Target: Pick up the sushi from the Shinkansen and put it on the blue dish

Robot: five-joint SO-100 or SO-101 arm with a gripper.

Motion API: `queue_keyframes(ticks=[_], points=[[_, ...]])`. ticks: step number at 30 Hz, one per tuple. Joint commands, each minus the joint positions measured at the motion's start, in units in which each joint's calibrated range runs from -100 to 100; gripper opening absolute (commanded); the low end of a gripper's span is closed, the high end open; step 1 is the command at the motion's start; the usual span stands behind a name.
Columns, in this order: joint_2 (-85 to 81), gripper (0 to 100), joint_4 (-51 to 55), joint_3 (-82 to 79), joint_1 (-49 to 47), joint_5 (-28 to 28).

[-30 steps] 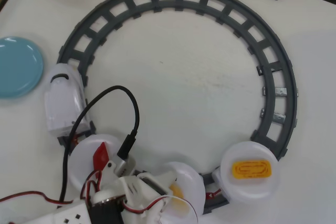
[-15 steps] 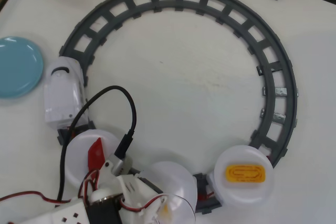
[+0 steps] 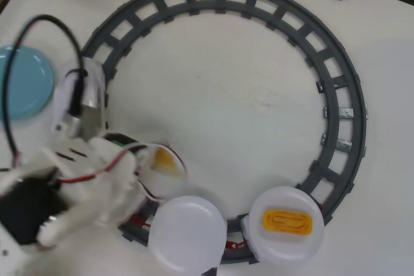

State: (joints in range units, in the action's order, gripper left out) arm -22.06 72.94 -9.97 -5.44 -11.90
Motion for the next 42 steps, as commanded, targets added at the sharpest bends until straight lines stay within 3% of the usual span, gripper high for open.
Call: queue_keyframes(ticks=[1,10,23,31,42], points=[[-6.35,3,4.64,3.66,-14.55,0.86],[-11.83,3,0.56,-9.32,-36.64,2.48],[-10.83,3,-28.57,-29.52,-47.03,4.16],[3.44,3,-31.37,-21.23,-54.60,5.41],[26.50,3,-30.52,-2.56,-56.10,5.47]])
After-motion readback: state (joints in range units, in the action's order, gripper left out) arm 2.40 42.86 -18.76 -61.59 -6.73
